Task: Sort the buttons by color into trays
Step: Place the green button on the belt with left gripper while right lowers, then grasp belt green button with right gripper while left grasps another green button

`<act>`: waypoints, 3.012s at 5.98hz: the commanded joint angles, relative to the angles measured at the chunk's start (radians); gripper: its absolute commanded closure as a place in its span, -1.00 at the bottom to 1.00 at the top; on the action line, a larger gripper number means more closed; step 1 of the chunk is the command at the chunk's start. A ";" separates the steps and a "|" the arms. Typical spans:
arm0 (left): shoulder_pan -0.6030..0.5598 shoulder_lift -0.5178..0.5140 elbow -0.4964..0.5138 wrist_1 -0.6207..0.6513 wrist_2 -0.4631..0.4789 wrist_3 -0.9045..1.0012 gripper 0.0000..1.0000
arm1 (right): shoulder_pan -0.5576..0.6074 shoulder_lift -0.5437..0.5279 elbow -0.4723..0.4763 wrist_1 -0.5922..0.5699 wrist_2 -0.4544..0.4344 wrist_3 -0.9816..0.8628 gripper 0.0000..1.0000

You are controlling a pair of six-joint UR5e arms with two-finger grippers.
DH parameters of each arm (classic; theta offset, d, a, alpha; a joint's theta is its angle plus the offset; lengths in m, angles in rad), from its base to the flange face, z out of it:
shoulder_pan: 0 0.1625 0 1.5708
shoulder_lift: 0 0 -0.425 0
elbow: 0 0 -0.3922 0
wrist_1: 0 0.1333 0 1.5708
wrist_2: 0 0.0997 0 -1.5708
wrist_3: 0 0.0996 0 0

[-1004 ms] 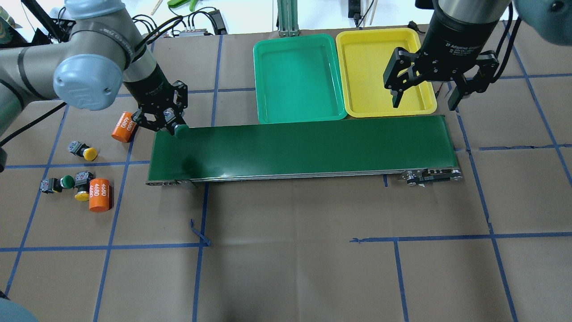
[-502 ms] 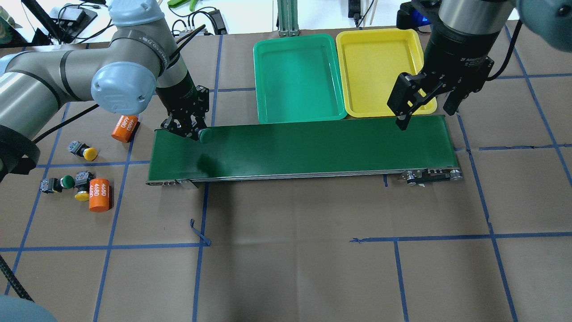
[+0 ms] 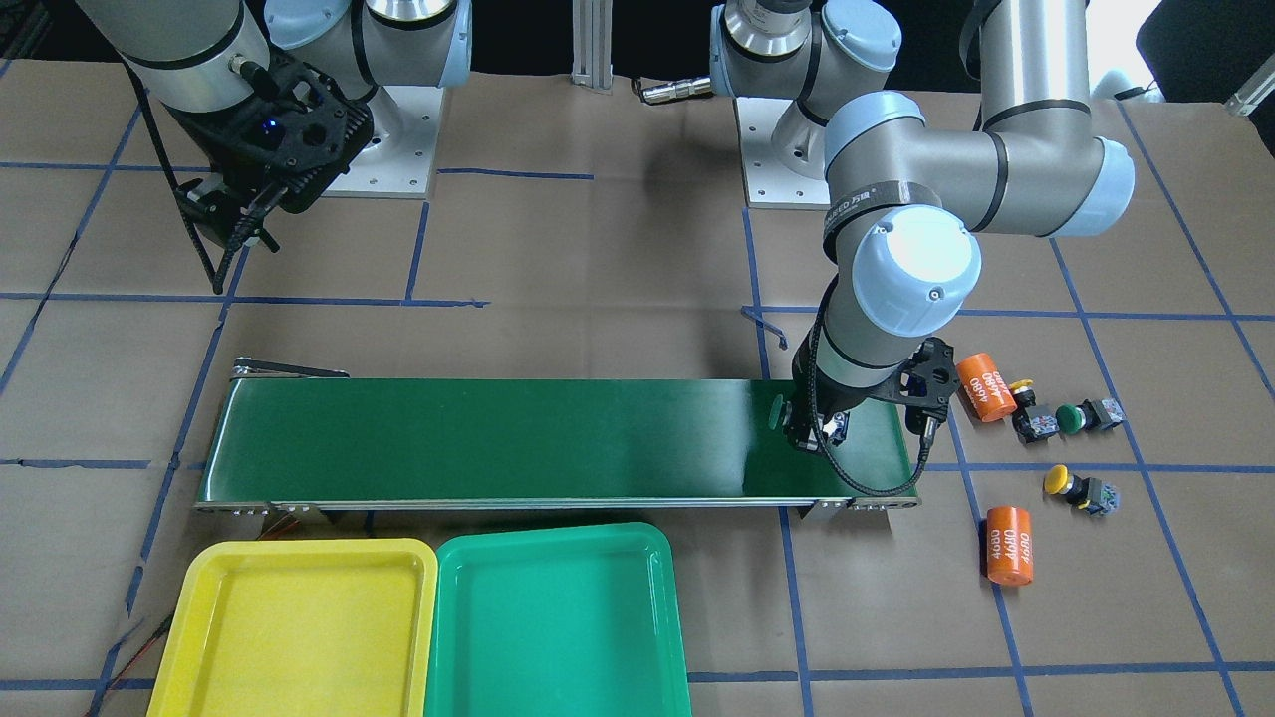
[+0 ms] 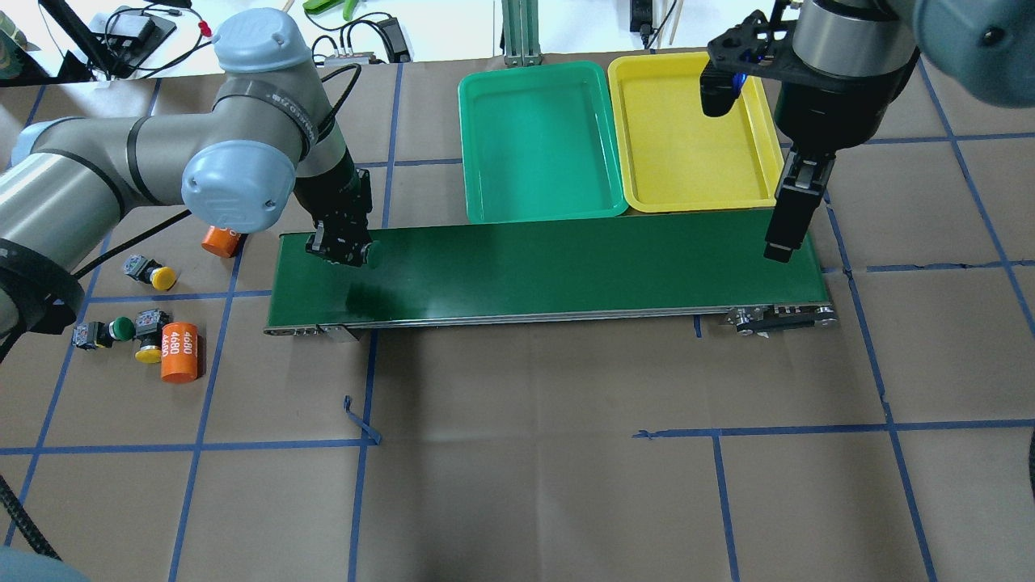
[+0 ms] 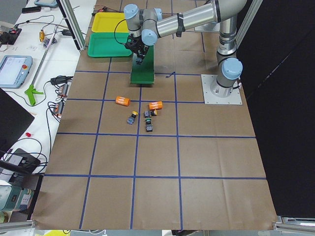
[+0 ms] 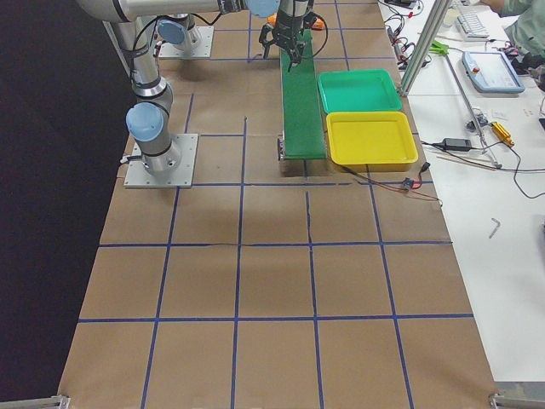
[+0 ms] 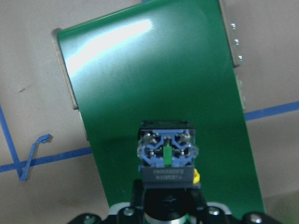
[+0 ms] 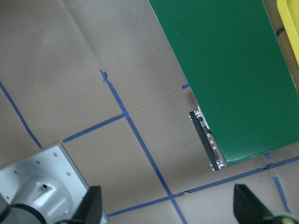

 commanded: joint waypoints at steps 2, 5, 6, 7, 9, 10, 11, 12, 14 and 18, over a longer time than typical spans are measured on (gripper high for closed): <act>-0.034 -0.011 -0.049 0.025 -0.006 -0.129 0.99 | 0.002 0.005 0.113 -0.192 0.112 -0.320 -1.00; -0.022 0.001 -0.029 0.028 -0.030 -0.051 -0.98 | 0.002 -0.007 0.197 -0.314 0.111 -0.320 -1.00; 0.002 0.019 -0.029 0.025 -0.023 0.027 -0.98 | 0.002 -0.007 0.199 -0.311 0.113 -0.319 -1.00; 0.078 0.036 -0.032 0.013 -0.036 0.251 -0.98 | 0.002 -0.007 0.202 -0.299 0.113 -0.319 -1.00; 0.206 0.085 -0.038 -0.056 -0.027 0.674 -0.98 | 0.004 -0.008 0.224 -0.297 0.143 -0.319 -1.00; 0.285 0.107 -0.044 -0.076 -0.021 0.828 -0.99 | 0.007 -0.010 0.253 -0.304 0.142 -0.319 -1.00; 0.359 0.114 -0.050 -0.081 -0.006 1.024 -0.98 | 0.039 0.002 0.254 -0.328 0.141 -0.309 -1.00; 0.422 0.113 -0.050 -0.080 0.064 1.191 -0.98 | 0.078 0.036 0.258 -0.510 0.142 -0.295 -1.00; 0.558 0.096 -0.061 -0.067 0.074 1.581 -0.98 | 0.180 0.125 0.254 -0.622 0.141 -0.182 -1.00; 0.738 0.000 -0.069 0.081 0.068 2.308 -0.98 | 0.268 0.269 0.260 -0.781 0.142 -0.066 -1.00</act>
